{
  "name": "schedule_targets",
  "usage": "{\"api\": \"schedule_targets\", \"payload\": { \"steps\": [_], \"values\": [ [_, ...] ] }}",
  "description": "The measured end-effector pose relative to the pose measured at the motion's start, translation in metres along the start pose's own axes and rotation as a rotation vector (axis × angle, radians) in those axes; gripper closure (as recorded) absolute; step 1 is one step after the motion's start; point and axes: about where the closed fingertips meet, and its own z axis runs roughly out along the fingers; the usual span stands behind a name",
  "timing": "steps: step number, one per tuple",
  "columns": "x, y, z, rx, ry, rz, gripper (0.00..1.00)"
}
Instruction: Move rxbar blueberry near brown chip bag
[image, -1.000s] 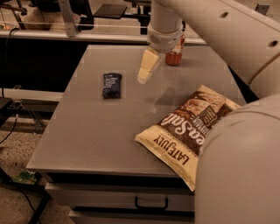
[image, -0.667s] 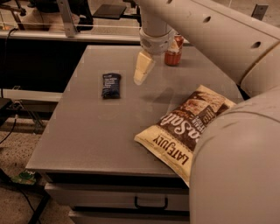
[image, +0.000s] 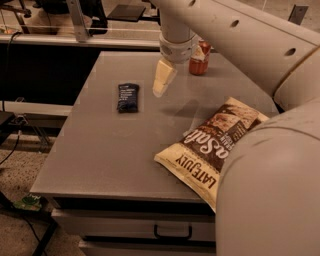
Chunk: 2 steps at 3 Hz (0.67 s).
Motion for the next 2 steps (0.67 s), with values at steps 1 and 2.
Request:
{"api": "schedule_targets", "payload": {
  "steps": [1, 2],
  "values": [
    [-0.019, 0.01, 0.006, 0.007, 0.004, 0.044, 0.0],
    [-0.06, 0.04, 0.019, 0.02, 0.019, 0.15, 0.0]
  ]
}}
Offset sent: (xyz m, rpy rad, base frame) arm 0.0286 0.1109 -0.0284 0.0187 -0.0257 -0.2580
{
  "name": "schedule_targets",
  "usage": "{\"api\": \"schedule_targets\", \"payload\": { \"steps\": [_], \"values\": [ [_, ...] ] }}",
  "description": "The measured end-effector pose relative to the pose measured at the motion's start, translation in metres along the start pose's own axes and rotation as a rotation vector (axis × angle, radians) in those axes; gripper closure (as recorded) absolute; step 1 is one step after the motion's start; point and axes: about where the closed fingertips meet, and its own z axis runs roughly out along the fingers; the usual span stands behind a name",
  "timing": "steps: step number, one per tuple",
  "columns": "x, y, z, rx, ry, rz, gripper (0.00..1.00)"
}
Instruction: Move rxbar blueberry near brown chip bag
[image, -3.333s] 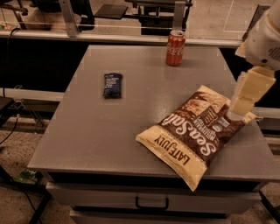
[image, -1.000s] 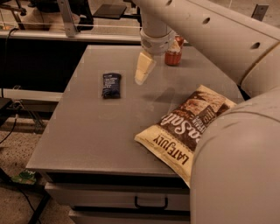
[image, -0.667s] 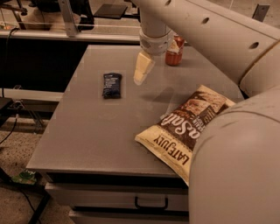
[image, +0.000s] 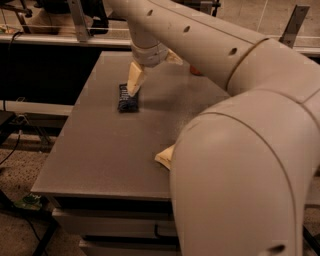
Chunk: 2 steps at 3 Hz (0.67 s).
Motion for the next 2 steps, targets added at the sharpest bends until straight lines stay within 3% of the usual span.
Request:
{"api": "schedule_targets", "payload": {
  "steps": [2],
  "values": [
    [-0.033, 0.042, 0.007, -0.022, 0.01, 0.161, 0.0]
  ]
}}
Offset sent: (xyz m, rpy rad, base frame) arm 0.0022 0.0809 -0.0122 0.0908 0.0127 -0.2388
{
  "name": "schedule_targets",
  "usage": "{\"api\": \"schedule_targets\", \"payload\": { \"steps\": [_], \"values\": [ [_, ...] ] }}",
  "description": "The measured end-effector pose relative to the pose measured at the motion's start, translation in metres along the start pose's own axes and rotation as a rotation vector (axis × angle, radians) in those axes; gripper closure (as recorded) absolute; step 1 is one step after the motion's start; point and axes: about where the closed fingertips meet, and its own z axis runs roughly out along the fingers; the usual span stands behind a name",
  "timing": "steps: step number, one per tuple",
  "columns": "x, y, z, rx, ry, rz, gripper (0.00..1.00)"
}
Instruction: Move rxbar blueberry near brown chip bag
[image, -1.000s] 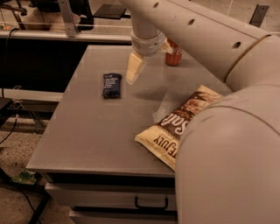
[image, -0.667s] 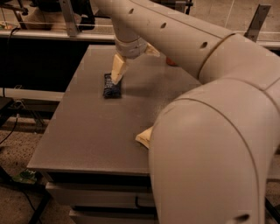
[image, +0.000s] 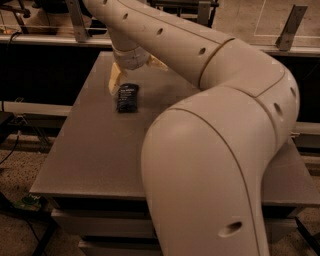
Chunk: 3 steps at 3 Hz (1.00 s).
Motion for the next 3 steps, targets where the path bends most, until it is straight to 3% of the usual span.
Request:
{"api": "schedule_targets", "payload": {
  "steps": [2, 3],
  "values": [
    [-0.003, 0.034, 0.014, -0.047, 0.085, 0.186, 0.03],
    [-0.002, 0.043, 0.012, -0.056, 0.089, 0.222, 0.26]
  ]
}}
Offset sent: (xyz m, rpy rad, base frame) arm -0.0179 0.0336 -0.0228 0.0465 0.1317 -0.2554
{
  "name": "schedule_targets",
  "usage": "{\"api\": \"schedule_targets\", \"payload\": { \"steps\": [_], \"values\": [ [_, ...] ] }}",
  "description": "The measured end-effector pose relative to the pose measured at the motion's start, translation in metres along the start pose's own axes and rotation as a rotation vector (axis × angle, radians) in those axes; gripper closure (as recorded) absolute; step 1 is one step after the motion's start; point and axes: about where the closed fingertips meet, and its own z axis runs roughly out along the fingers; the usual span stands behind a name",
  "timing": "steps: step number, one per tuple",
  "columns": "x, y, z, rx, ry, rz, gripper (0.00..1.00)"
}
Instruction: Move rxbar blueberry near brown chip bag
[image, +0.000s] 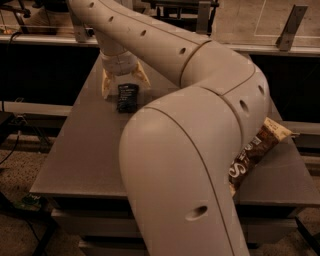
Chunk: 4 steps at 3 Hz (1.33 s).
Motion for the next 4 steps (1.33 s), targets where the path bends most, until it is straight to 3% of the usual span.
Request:
{"api": "schedule_targets", "payload": {
  "steps": [1, 2, 3, 4],
  "values": [
    [0.005, 0.006, -0.012, 0.0, -0.027, 0.026, 0.49],
    [0.018, 0.008, -0.024, 0.005, -0.054, 0.065, 0.8],
    [0.029, 0.007, -0.031, 0.022, -0.07, 0.101, 1.0],
    [0.049, 0.004, -0.039, 0.057, -0.085, 0.17, 1.0]
  ]
}}
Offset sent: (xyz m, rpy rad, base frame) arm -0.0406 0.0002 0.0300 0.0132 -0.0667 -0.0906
